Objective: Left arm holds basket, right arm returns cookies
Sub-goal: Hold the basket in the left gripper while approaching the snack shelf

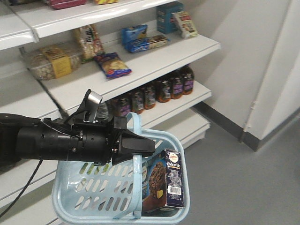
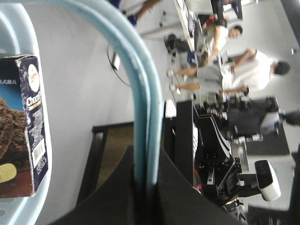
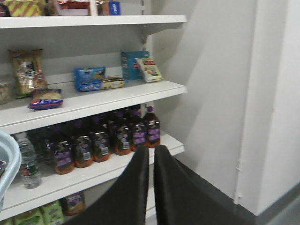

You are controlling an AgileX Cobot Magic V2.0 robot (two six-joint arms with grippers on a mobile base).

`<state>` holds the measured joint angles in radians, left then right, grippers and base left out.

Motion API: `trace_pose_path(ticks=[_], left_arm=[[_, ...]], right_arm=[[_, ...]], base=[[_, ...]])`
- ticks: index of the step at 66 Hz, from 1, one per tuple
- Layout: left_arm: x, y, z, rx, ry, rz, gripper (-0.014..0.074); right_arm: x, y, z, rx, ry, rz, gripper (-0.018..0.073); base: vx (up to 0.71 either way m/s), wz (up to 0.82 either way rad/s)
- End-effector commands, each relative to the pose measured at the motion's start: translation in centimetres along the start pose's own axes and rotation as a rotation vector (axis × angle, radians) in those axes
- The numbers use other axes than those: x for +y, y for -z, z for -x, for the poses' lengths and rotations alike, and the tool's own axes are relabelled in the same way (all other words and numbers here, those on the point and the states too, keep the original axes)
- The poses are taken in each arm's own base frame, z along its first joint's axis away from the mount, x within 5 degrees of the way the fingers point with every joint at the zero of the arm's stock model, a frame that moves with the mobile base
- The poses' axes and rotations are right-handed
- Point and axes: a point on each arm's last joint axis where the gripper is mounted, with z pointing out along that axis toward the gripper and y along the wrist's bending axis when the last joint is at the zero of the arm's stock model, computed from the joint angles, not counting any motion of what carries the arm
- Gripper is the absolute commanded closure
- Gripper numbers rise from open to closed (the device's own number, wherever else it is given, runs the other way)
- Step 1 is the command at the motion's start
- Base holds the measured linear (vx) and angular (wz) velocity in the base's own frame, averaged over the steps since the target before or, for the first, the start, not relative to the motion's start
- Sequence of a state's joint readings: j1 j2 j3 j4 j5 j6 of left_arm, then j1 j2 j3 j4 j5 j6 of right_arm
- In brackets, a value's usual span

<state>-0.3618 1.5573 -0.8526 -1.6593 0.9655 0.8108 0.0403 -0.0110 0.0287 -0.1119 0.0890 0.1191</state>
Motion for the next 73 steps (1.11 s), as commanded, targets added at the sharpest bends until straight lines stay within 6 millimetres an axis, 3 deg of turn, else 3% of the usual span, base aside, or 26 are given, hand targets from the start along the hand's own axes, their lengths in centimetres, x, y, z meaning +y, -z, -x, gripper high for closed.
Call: trace_pose_path(ticks=[1,31,73], left_arm=[[-3.12,0.71,0.34,-0.043,-0.002,-0.155,0.0599],[-3.12,0.71,0.34,-0.043,-0.002,-0.155,0.0599],[-3.12,0.71,0.34,-0.043,-0.002,-0.155,0.0599]], right_arm=[[0.04,0.04,0.14,-0.067,0.013,0.001,0.0565],[0.04,0.04,0.14,-0.067,0.013,0.001,0.0565],[0.04,0.04,0.14,-0.067,0.013,0.001,0.0565]], base=[[0.2,0.75],[0.18,0.72],[0.13,0.48]])
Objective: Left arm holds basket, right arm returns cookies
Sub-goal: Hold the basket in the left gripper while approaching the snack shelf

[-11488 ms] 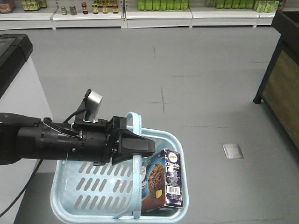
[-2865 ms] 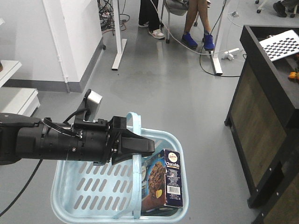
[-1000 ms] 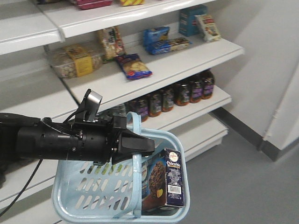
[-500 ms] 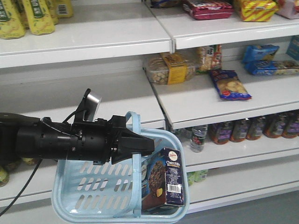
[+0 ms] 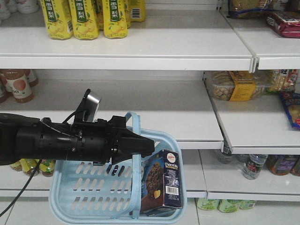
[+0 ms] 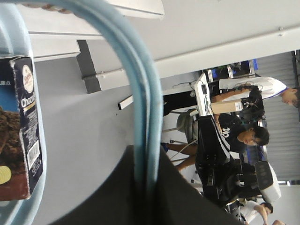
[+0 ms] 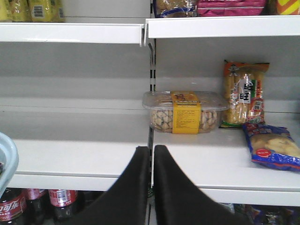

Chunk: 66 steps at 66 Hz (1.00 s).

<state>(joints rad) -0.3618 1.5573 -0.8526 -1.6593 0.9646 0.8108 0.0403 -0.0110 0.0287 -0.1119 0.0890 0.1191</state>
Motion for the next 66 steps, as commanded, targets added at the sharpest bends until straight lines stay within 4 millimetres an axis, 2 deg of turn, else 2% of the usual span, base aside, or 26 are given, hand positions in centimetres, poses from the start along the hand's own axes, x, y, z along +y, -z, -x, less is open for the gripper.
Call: trace_pose_path(ticks=[1,66], left_arm=[[-3.13,0.71,0.33,-0.042,-0.002,-0.156,0.0599],[-3.12,0.71,0.33,-0.041,-0.003,-0.155,0.0599]], right_arm=[[0.04,0.04,0.14,-0.067,0.013,0.001,0.0565],[0.04,0.04,0.14,-0.067,0.013,0.001,0.0565]], base=[[0.09,0.25],[0.08,0.01]])
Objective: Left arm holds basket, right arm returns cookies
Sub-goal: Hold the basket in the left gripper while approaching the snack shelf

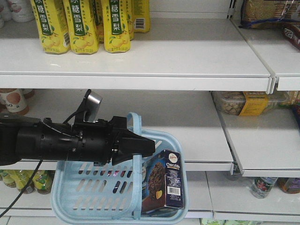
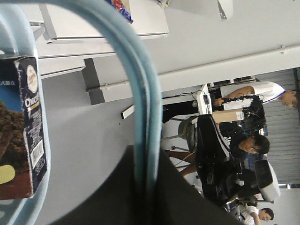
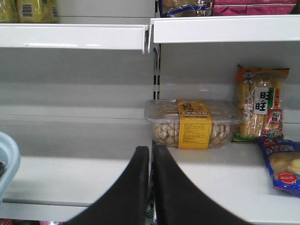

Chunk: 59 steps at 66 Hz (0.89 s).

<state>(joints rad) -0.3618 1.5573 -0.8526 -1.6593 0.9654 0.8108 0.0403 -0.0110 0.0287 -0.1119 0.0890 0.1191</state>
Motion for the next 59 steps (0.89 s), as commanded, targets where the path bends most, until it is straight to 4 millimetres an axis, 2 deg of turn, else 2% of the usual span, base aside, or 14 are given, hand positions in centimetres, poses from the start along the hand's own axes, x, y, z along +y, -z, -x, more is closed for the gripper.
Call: trace_pose_path(ticks=[1,59], left_arm=[[-3.12,0.71,0.33,-0.042,-0.003,-0.155,0.0599],[-3.12,0.71,0.33,-0.042,-0.003,-0.155,0.0599]], right_arm=[[0.04,0.04,0.14,-0.067,0.013,0.001,0.0565],[0.04,0.04,0.14,-0.067,0.013,0.001,0.0565]], base=[[0.08,-0.03],[0.06,-0.01]])
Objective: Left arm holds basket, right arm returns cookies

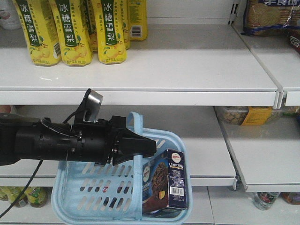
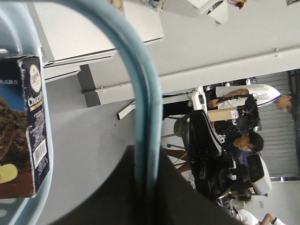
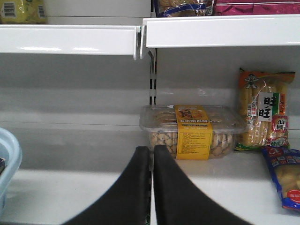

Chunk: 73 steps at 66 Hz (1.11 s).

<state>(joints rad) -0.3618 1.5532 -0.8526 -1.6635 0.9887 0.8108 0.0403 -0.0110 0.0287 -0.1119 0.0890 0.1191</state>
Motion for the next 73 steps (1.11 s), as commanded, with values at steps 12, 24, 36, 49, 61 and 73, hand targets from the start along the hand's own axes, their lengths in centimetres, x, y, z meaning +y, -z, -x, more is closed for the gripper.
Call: trace_pose_path(ticks=[12,24,36,49,61,73], left_arm=[[-2.84,0.59,0.47,-0.054,-0.003,-0.133,0.0599],[-2.84,0.59,0.47,-0.054,-0.003,-0.133,0.0599],[-2.84,0.6,0.48,-0.055,-0.002,-0.134,0.0599],[-2.85,0.6,0.47,-0.054,-0.003,-0.134,0.0599],[-2.84,0.6,0.47,-0.055,-0.003,-0.134,0.0599],[-2.84,0.6,0.47,-0.055,-0.003,-0.134,0.0599]], right_arm=[[0.04,0.04,0.14,-0.067,0.013,0.001,0.0565],[0.04,0.04,0.14,-0.067,0.013,0.001,0.0565],[0.04,0.04,0.14,-0.067,0.013,0.001,0.0565],[0.04,0.04,0.14,-0.067,0.013,0.001,0.0565],[0.04,0.04,0.14,-0.067,0.013,0.001,0.0565],[0.04,0.04,0.14,-0.067,0.013,0.001,0.0565]], base=[[0.02,-0.01],[0.03,-0.03],[0.02,-0.03],[0.0,0.01],[0.0,0.0],[0.0,0.0]])
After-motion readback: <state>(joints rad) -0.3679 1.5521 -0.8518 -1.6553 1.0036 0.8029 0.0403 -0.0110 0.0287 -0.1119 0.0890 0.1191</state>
